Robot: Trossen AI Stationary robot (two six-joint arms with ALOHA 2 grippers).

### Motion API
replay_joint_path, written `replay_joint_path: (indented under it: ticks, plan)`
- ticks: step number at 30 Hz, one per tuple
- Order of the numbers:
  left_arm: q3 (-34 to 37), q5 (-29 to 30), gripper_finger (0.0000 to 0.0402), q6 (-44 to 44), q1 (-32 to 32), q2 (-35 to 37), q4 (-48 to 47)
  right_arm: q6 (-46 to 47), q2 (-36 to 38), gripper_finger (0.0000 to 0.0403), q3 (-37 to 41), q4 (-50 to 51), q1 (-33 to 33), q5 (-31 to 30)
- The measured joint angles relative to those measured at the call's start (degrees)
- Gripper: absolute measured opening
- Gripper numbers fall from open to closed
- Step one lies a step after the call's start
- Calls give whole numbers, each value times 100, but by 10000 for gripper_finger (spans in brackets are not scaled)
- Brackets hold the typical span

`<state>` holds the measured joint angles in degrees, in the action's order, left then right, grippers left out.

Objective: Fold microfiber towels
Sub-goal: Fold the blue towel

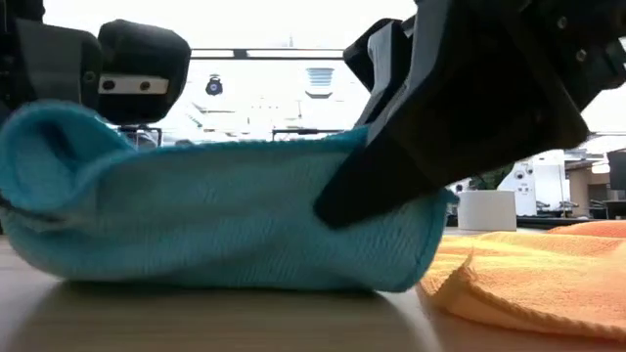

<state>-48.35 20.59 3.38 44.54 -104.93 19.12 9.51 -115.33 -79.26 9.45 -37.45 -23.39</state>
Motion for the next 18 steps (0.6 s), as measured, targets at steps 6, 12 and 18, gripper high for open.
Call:
replay_joint_path:
  ticks: [6, 12, 18]
  plan:
    - [463, 135, 0, -257, 162, 254, 577, -10, 87, 8, -11, -69, 68, 52]
    - [1333, 196, 0, -466, 203, 331, 2180, -36, 90, 8, -10, -190, 302, 228]
    - [1732, 349, 0, -889, 203, 350, 2586, -62, 89, 8, 4, -273, 671, 392]
